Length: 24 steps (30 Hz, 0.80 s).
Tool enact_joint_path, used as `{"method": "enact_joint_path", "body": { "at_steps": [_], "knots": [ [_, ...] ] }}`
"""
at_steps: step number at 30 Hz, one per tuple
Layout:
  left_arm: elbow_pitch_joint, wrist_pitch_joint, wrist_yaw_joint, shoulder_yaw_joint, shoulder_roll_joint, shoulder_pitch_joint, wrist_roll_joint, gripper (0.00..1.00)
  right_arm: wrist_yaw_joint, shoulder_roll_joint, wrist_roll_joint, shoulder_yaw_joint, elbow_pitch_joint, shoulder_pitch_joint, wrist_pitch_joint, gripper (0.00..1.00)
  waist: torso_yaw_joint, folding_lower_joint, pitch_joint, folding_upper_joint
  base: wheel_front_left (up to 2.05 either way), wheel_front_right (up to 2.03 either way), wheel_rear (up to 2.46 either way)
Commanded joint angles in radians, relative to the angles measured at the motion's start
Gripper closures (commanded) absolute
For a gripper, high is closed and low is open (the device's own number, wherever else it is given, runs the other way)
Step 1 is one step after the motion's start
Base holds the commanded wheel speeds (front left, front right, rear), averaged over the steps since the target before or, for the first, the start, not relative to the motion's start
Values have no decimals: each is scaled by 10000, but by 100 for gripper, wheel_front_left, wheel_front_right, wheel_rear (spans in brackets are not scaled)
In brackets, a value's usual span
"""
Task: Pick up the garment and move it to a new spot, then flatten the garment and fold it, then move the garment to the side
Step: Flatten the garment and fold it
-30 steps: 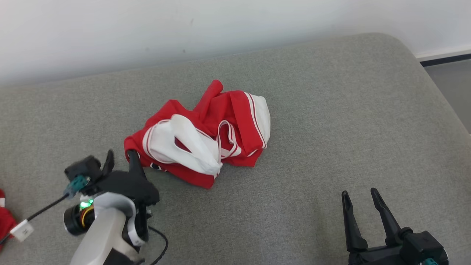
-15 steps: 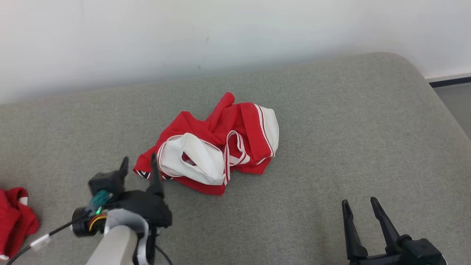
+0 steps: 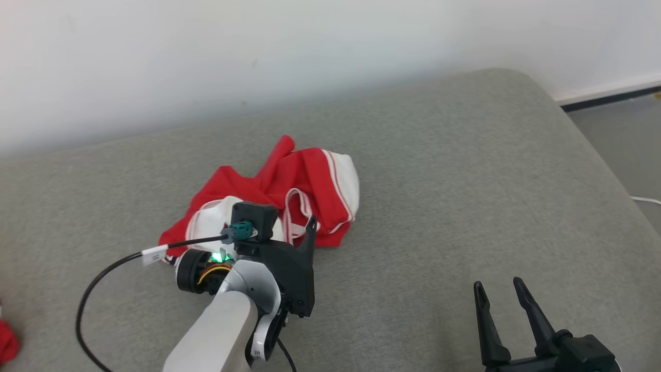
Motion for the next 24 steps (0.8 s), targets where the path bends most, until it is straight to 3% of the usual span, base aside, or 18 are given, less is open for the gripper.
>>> {"method": "enact_joint_path", "body": {
  "at_steps": [1,10,21,22,23,24],
  "knots": [
    [126,164,12,-81,-66,-140,-41,0,-24,-1,55,18,-11,-93,-4,0,-554,0,165,0,0,0,0],
    [1060,1029,418,-105,61,-417,-119,0,-22,0,310,-30,-90,-181,-4,0,-1482,0,554,0,0,0,0],
    [1312,1230,636,-28,293,-675,-107,0,-24,0,509,-15,-154,-255,-4,0,-1702,0,796,0,0,0,0],
    [1297,1238,590,-47,309,-702,-126,42,-22,0,517,-24,-154,-264,-4,0,-1705,0,803,0,0,0,0],
    [1272,1208,524,-65,318,-715,-159,76,-24,0,515,-31,-154,-272,-4,0,-1706,0,807,0,0,0,0],
    [1250,1175,467,-70,317,-720,-188,100,-24,0,504,-34,-155,-281,-4,0,-1706,0,807,0,0,0,0]
  ]
}}
